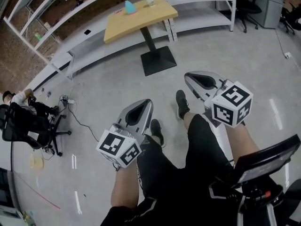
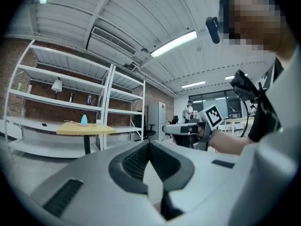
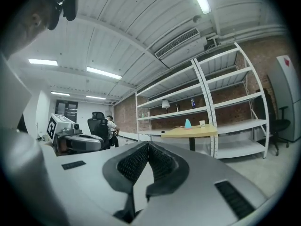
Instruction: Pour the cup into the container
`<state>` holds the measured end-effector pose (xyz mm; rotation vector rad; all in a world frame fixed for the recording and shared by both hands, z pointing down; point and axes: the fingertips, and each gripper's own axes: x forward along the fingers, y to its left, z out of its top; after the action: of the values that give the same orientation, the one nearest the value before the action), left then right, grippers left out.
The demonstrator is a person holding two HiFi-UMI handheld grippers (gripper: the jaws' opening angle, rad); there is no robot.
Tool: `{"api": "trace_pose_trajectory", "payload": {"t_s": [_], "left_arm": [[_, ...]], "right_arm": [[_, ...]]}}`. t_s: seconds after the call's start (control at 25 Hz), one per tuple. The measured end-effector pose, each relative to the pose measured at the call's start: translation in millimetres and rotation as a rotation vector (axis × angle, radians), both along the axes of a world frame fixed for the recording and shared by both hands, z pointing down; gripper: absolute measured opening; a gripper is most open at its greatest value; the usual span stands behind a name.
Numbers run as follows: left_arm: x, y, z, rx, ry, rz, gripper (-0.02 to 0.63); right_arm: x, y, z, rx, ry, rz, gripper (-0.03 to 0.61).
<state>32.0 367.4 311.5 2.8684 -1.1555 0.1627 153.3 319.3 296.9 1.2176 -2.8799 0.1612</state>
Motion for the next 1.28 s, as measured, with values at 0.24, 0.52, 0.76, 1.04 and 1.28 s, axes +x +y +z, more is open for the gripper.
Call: {"api": "trace_pose_trajectory", "payload": {"t_s": [0.24,0.52,0.76,1.04,1.28], "left_arm": [[15.7,90.6,0.5,-0.012,0.006,-0.011,0.0],[24.4,147.9,-9.7,0.013,0.025,-0.024,0.0],[25.5,185.8,-17.5,0.028,0.041,-0.031,0.0],[26.8,203.1,-20.8,0.034,0.038,-0.027,0.0],[22.5,199.0,-19.7,0.04,0.039,-0.046,0.0]], "right_arm": [[18.0,93.8,-5.9,0.006,-0.014,-0.005,0.002],[33.7,159.1,-12.1,0.023,-0.026,0.021,0.002],[40.4,196.3,-20.1,0.038,-0.015,0.038,0.0],[40.7,214.4,-24.4,0.038,-0.022,0.041,0.0],[41.2,210.3,-25.1,0.053,-0.011,0.047,0.0]]}}
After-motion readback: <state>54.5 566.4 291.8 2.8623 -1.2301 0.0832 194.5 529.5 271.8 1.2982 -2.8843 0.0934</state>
